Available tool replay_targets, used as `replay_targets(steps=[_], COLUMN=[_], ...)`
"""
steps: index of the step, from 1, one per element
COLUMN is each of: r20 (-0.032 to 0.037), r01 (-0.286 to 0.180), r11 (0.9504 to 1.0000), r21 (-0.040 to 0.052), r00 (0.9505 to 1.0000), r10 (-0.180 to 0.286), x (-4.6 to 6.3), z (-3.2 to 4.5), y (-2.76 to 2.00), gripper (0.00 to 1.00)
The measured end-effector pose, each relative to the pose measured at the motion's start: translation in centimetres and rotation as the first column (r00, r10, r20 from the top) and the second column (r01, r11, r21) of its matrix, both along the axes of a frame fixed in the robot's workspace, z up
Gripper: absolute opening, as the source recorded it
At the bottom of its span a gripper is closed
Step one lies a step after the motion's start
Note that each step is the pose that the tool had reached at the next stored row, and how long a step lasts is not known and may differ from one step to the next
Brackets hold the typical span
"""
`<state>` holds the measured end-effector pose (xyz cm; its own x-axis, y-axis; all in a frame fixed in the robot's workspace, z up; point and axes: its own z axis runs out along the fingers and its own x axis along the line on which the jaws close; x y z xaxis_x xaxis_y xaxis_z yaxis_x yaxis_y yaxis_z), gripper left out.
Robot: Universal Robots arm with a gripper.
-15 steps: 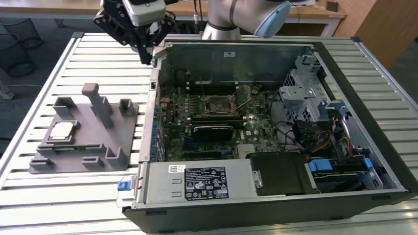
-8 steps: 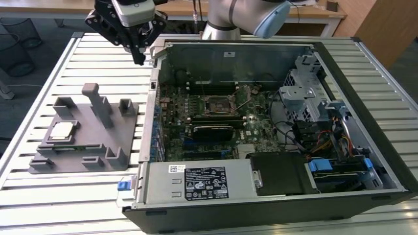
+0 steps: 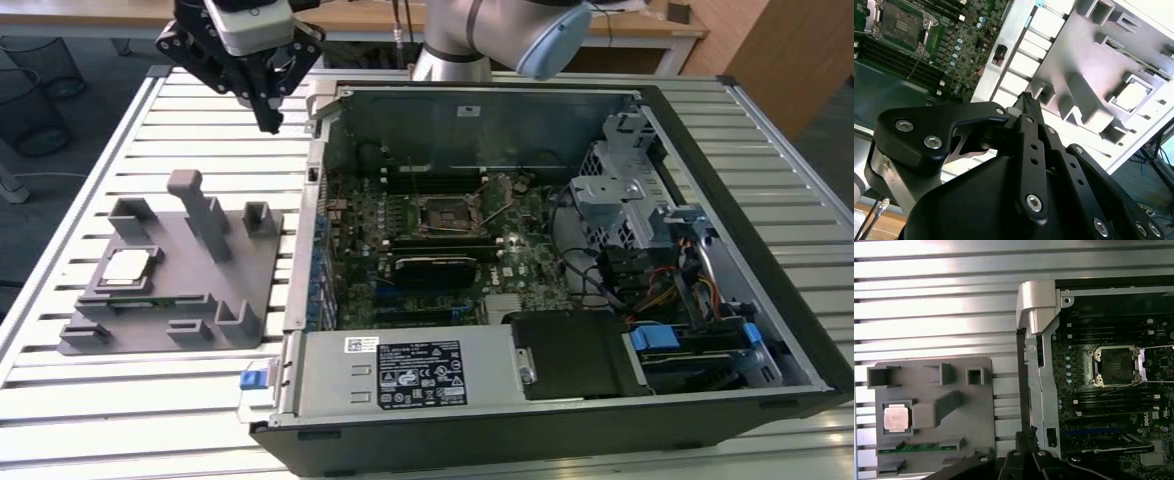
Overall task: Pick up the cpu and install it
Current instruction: 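Reach for the cpu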
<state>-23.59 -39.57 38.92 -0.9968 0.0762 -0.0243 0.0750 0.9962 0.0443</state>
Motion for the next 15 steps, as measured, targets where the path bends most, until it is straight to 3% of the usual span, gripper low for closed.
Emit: replay_targets(steps=[11,15], r20=[0.0000,0.0000], r01=[0.000,0.000], r11=[1.0000,1.0000], r21=[0.0001,0.0001], r00=[1.0000,1.0000], r10=[0.000,0.000], x=[-2.1,-3.7], z=[-0.20,-0.29], y=[0.13,0.17], gripper=[0.11,0.11])
